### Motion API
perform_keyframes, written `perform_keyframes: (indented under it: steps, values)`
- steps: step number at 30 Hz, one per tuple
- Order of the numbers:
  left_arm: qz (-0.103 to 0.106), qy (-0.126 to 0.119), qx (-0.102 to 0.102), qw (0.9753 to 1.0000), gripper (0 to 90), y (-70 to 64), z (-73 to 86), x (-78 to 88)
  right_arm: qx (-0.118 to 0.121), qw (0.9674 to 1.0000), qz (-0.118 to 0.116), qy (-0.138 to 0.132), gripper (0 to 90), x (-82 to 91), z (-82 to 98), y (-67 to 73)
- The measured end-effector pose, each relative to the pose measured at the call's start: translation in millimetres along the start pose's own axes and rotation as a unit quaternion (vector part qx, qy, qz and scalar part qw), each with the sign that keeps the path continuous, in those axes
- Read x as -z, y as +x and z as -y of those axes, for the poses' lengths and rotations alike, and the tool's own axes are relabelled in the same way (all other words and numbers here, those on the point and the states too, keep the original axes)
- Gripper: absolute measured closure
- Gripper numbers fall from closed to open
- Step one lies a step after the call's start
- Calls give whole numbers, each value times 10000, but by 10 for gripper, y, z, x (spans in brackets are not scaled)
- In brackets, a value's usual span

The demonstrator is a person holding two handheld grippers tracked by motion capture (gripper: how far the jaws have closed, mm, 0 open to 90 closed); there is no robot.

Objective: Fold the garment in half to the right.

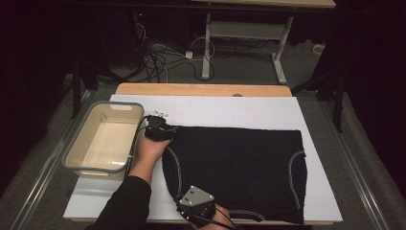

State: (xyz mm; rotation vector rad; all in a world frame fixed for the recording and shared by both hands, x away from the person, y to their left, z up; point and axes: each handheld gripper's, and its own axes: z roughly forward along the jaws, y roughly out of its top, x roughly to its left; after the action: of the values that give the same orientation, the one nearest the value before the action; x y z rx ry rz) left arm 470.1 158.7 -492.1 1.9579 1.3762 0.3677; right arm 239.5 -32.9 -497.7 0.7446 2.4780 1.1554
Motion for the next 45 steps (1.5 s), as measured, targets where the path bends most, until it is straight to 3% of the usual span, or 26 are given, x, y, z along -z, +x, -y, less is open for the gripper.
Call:
perform_keyframes:
  steps: [4, 11, 14, 19, 23, 25, 29, 34, 39, 45]
  values:
    - [65, -31, 11, 10000, 533, 1, 12, 3, 19, 10000, 15, 0, 764, 1, 2, 2]
    - [336, -57, -159, 9993, 687, -8, 26, 3, 56, 10000, 36, 1, 765, 0, 4, 4]
    - [489, -51, -249, 9985, 714, -3, 32, 9, 59, 10000, 42, -1, 764, 0, 4, 6]
    - [550, -86, -325, 9979, 729, -12, 40, 20, 73, 10000, 49, -1, 764, 2, 6, 12]
    - [777, -126, -175, 9967, 728, -1, 35, 43, 69, 9999, 78, -28, 766, 7, 7, 23]
    - [944, -245, -26, 9952, 729, -23, 9, 77, 59, 9999, 81, -63, 769, 15, 4, 25]
    - [1051, -511, 3, 9932, 730, -134, -84, 176, 65, 9998, 103, -149, 774, 68, -26, 29]
    - [965, -637, -109, 9932, 730, -207, -173, 297, 101, 9985, 277, -454, 776, 254, -124, 25]
    - [776, -797, 27, 9938, 729, -174, -224, 449, 227, 9971, 405, -609, 776, 385, -238, 43]
    - [540, -815, 111, 9951, 730, -84, -252, 684, 379, 9963, 401, -659, 776, 385, -373, 128]
